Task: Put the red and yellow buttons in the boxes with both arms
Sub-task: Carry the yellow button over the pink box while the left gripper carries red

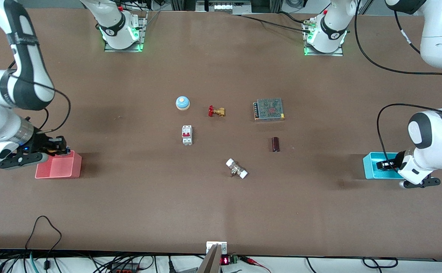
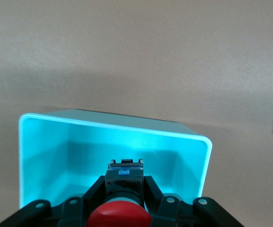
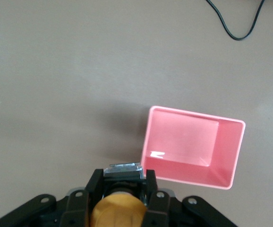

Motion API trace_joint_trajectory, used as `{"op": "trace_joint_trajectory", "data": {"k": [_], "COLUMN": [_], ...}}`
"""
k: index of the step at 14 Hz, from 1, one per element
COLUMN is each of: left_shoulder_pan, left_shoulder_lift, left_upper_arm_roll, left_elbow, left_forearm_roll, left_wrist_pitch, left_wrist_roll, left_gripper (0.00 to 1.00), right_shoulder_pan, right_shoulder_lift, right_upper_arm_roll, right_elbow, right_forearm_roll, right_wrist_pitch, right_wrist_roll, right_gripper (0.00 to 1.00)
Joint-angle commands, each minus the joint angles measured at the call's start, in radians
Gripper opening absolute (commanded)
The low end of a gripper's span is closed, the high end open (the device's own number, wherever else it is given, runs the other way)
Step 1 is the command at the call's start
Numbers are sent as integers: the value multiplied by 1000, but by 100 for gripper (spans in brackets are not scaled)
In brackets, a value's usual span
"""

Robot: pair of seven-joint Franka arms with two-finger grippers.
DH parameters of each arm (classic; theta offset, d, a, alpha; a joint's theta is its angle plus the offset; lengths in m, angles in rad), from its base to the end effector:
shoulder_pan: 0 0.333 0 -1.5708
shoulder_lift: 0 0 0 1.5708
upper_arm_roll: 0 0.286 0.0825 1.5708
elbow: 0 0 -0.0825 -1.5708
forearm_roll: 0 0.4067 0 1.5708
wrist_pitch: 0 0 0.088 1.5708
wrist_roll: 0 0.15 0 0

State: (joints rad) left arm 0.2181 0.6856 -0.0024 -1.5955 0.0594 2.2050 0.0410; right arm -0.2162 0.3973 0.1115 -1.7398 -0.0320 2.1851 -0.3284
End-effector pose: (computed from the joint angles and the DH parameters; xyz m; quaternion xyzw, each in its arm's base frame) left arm 0.6668 0.1504 0.1433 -0.9966 -0.0690 0.0406 0.0174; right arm 0.6652 -0.0754 0.2721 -0.9929 -0.1156 -0.0265 0.0025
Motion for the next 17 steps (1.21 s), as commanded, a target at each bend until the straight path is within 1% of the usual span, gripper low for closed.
{"op": "trace_joint_trajectory", "data": {"k": [1, 3, 4, 5, 6, 7, 9, 11, 13, 15, 17], "left_shoulder_pan": [15, 24, 27, 27, 27, 26, 24, 23, 15, -2, -52], "left_shoulder_lift": [32, 42, 48, 48, 45, 42, 31, -18, -70, -107, -145], "left_upper_arm_roll": [-7, -7, -7, -7, -7, -7, -8, -16, -21, -36, -42], "left_elbow": [17, 17, 19, 19, 20, 22, 29, 31, 61, 129, 192], "left_forearm_roll": [-6, -6, -6, -6, -6, -6, -6, -6, -4, -4, -6], "left_wrist_pitch": [-7, -5, -5, -5, -7, -8, -18, -51, -147, -281, -413], "left_wrist_roll": [28, 49, 49, 51, 56, 63, 65, 59, 57, 53, 43], "left_gripper": [26, 27, 30, 52, 84, 100, 100, 100, 100, 100, 100], "right_shoulder_pan": [-51, -71, -72, -74, -77, -84, -86, -86, -86, -86, -84], "right_shoulder_lift": [124, 172, 179, 193, 212, 228, 247, 268, 284, 298, 305], "right_upper_arm_roll": [-7, -7, -7, -7, -7, -7, -9, -7, -7, -7, -7], "right_elbow": [127, 155, 154, 154, 154, 154, 149, 149, 141, 140, 138], "right_forearm_roll": [55, 58, 57, 57, 55, 57, 57, 52, 50, 52, 55], "right_wrist_pitch": [-8, 13, 39, 65, 91, 110, 116, 139, 180, 186, 197], "right_wrist_roll": [-119, -138, -139, -139, -139, -141, -146, -146, -147, -146, -146], "right_gripper": [23, 24, 24, 24, 24, 24, 25, 25, 25, 26, 29]}}
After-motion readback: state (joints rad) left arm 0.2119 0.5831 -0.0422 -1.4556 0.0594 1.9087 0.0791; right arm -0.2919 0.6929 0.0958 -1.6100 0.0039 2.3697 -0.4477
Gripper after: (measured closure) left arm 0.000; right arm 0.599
